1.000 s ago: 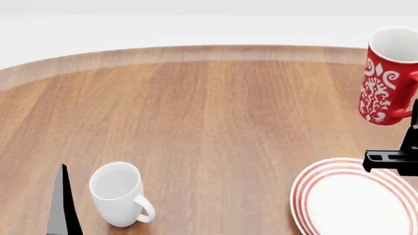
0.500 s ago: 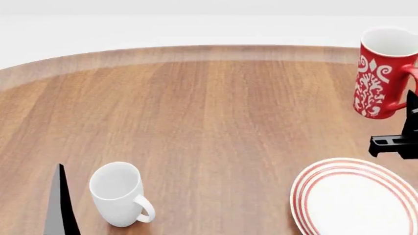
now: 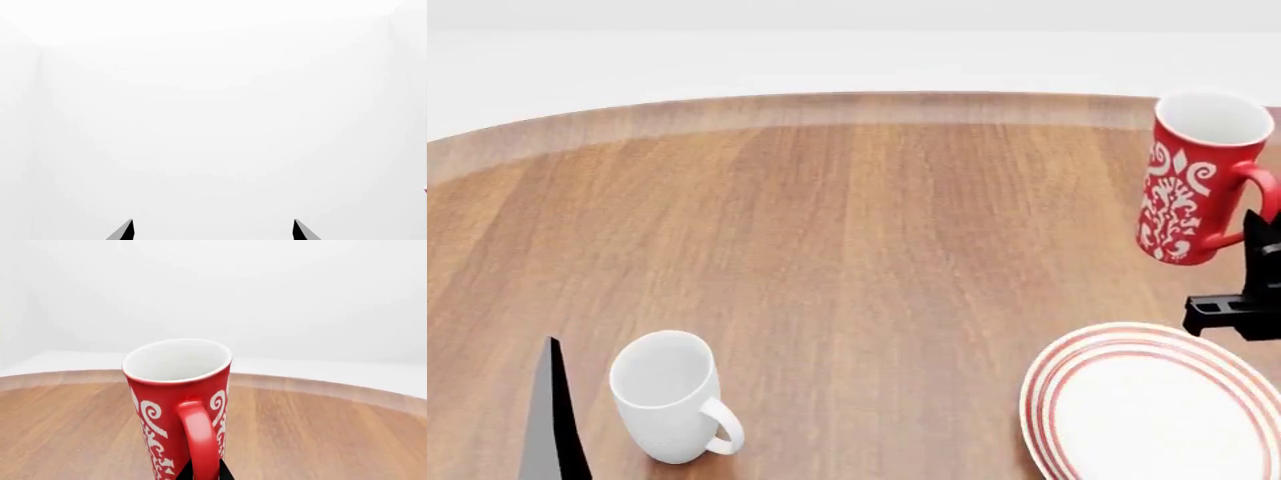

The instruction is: Pick up the red mug and put it on the plate

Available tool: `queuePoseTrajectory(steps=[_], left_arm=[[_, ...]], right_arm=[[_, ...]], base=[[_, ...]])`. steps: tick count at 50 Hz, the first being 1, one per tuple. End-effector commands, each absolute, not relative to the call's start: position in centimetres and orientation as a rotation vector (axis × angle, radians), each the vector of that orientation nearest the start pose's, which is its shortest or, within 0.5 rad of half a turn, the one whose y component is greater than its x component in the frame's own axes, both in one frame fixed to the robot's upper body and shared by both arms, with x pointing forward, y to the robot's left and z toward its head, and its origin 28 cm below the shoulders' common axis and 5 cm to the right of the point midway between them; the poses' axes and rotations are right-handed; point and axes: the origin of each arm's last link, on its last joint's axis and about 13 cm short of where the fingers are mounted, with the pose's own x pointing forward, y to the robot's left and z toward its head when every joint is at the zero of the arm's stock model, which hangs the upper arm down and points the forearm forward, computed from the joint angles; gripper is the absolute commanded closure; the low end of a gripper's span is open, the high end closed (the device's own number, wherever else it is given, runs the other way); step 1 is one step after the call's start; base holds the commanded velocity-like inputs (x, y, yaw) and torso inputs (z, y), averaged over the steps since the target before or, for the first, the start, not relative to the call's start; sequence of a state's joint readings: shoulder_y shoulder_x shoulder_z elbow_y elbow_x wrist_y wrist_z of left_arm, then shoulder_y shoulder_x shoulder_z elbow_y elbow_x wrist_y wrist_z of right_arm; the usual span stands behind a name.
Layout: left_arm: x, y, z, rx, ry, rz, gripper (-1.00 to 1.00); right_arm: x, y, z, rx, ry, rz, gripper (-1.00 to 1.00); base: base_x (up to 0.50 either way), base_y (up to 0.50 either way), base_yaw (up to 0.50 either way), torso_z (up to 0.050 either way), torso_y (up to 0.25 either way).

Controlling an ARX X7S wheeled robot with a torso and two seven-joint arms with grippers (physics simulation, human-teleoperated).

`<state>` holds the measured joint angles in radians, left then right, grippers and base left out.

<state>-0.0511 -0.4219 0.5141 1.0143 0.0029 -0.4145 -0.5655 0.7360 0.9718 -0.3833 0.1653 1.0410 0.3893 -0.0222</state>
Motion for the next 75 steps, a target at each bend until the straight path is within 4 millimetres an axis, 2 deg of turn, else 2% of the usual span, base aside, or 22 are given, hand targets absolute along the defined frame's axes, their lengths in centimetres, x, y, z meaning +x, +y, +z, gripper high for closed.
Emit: queuePoseTrajectory(steps=[1,17,23,28,34,53,67,75], left_arm=[[14.1,17.4,16.9,0.109,-0.566,-0.057,-1.0],[14.1,17.4,16.8,0.109,-0.566,-0.057,-1.0],[14.1,17.6,16.7,0.104,-0.565,-0.054,-1.0],[14.3,17.6,16.7,0.106,-0.56,-0.056,-1.0],[14.4,17.6,16.7,0.105,-0.559,-0.056,-1.0],[14.5,17.5,16.9,0.104,-0.557,-0.058,-1.0],[14.3,17.5,17.1,0.109,-0.563,-0.057,-1.0],[14.2,17.5,17.3,0.109,-0.562,-0.058,-1.0]], right_arm=[[29.5,-28.7,18.9,0.004,0.062,0.078,1.0],[29.4,-28.5,19.0,0.005,0.064,0.082,1.0],[30.7,-29.0,15.5,-0.041,0.095,0.156,1.0],[31.2,-29.9,13.8,-0.037,0.101,0.166,1.0],[31.6,-30.5,12.9,-0.02,0.105,0.162,1.0],[31.9,-31.7,12.0,0.027,0.109,0.088,1.0],[32.7,-32.6,9.3,0.049,0.138,0.055,1.0],[32.1,-32.9,8.1,0.093,0.151,0.058,1.0]], base=[[0.0,0.0,0.0,0.0,0.0],[0.0,0.0,0.0,0.0,0.001],[0.0,0.0,0.0,0.0,0.0],[0.0,0.0,0.0,0.0,0.0],[0.0,0.0,0.0,0.0,0.0],[0.0,0.0,0.0,0.0,0.001],[0.0,0.0,0.0,0.0,0.001],[0.0,0.0,0.0,0.0,0.0]])
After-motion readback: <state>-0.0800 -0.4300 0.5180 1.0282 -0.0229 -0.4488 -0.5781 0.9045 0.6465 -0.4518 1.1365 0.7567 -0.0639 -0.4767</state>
